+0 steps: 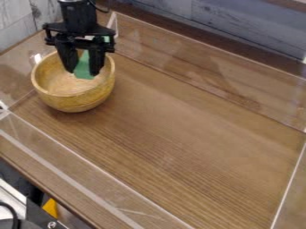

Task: Put the green block in the brown bowl

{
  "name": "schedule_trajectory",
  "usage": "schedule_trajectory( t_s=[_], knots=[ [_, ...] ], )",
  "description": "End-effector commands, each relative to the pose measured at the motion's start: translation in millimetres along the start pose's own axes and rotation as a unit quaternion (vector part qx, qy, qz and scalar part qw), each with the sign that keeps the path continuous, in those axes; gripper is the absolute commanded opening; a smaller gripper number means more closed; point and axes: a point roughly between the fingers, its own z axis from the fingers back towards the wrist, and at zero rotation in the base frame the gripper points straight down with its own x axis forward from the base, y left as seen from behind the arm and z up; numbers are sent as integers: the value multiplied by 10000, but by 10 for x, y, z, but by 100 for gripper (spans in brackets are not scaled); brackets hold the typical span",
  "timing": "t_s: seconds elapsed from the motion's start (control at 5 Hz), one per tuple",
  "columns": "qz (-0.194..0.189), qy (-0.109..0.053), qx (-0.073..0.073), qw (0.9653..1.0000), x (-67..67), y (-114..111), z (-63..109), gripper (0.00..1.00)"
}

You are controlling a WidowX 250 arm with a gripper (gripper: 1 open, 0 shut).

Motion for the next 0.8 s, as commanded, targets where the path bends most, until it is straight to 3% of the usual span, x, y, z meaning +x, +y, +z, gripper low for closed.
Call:
schedule_trajectory(
  t_s=[0.0,0.6],
  knots=[
    [39,-286,73,9996,112,77,118,100],
    [151,-315,19,9994,158,87,152,100]
  ],
)
